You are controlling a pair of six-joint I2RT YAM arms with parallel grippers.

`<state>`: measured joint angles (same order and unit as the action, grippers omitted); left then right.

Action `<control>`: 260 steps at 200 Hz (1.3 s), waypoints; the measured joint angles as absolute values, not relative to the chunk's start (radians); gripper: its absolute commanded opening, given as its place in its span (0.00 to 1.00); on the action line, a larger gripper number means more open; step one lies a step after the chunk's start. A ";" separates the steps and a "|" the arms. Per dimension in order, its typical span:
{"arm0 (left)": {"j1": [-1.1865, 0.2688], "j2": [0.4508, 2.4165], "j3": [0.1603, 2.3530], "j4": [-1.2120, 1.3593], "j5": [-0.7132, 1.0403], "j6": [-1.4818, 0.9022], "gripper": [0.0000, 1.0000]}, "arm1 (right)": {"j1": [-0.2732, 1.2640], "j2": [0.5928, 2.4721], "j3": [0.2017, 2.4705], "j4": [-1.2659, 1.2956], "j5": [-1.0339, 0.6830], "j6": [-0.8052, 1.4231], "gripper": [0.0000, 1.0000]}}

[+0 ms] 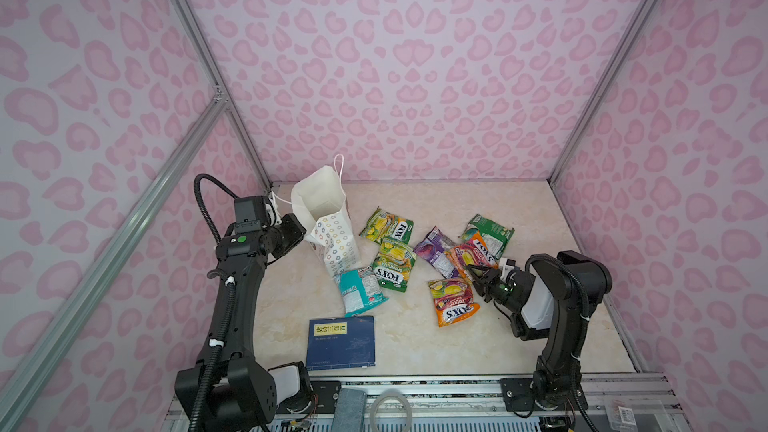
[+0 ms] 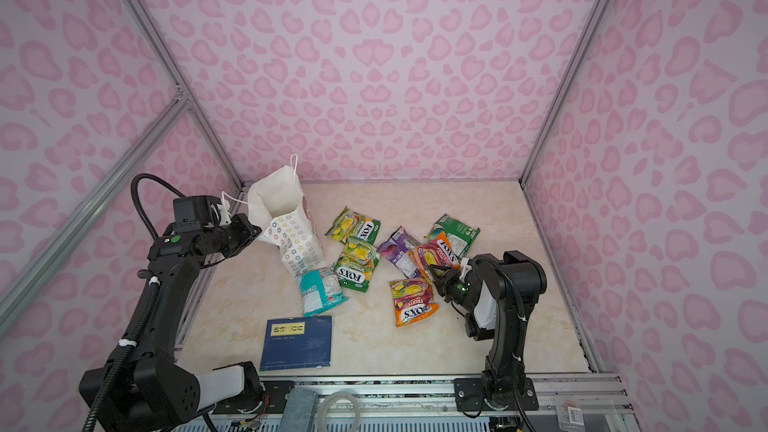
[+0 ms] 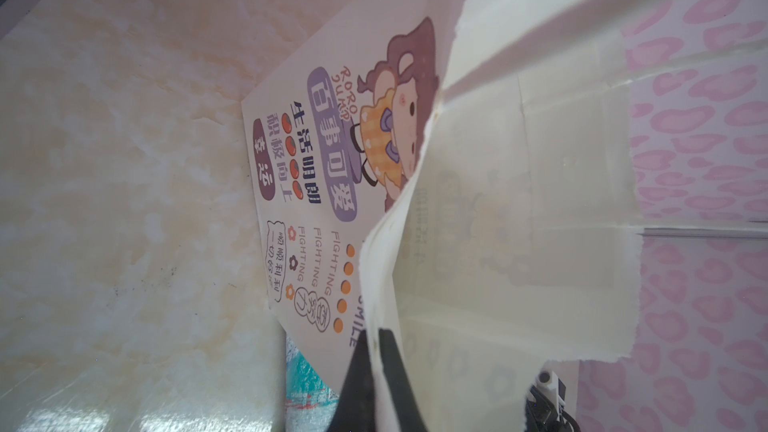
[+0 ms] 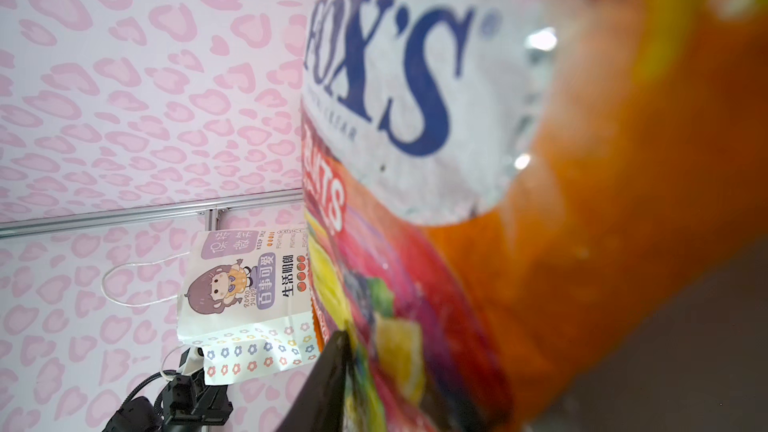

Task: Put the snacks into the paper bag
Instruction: 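Lift the orange Fruits bag and carry it toward the paper bag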

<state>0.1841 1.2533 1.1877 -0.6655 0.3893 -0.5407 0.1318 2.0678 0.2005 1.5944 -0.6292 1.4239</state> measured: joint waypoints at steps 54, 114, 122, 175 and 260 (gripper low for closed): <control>0.187 1.255 1.186 -0.663 0.395 -0.541 0.06 | 0.138 2.069 0.200 1.599 -0.617 1.425 0.18; 0.187 1.256 1.184 -0.659 0.397 -0.541 0.06 | 0.146 2.048 0.192 1.596 -0.597 1.429 0.00; 0.187 1.256 1.184 -0.659 0.397 -0.541 0.06 | 0.147 2.043 0.189 1.594 -0.595 1.430 0.00; 0.188 1.258 1.182 -0.657 0.404 -0.542 0.06 | 0.163 1.957 0.184 1.510 -0.575 1.437 0.00; 0.189 1.259 1.181 -0.657 0.411 -0.542 0.06 | 0.216 1.496 0.336 0.829 -0.493 1.227 0.00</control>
